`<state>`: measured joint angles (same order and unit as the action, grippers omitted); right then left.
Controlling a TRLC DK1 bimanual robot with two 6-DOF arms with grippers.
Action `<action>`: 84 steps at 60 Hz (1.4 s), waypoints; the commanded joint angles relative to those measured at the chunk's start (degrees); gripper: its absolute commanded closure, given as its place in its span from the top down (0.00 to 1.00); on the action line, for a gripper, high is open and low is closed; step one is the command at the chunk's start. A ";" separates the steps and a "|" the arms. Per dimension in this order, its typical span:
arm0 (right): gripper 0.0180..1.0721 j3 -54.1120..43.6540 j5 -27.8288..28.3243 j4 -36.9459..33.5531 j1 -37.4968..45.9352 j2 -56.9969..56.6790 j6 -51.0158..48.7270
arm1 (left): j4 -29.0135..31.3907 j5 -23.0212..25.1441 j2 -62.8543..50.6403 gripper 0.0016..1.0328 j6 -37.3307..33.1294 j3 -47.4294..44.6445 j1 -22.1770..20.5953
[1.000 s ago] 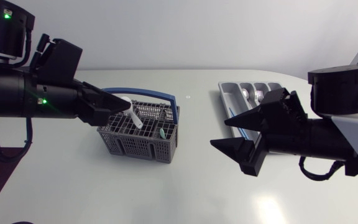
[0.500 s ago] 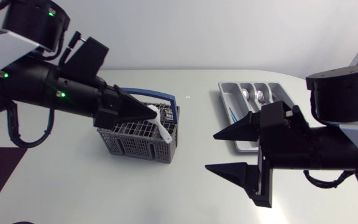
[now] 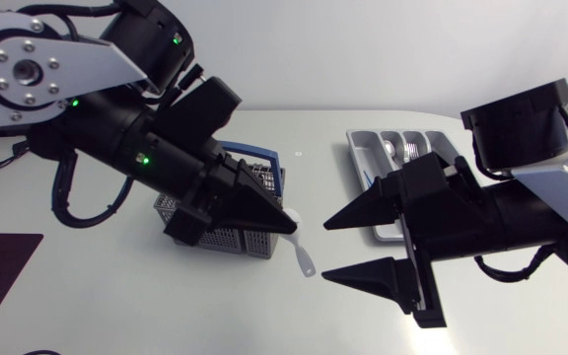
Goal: Unload the cutlery basket into the drawer organizer.
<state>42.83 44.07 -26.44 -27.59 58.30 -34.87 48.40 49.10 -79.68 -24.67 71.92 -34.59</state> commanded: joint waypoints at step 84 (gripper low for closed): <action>0.06 -0.55 4.00 1.12 0.44 5.24 -4.59 | 7.32 5.39 -10.76 0.03 -4.87 10.87 -0.48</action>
<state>44.34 48.23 -25.39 -26.89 63.05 -39.27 55.24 52.66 -89.21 -28.58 80.75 -35.05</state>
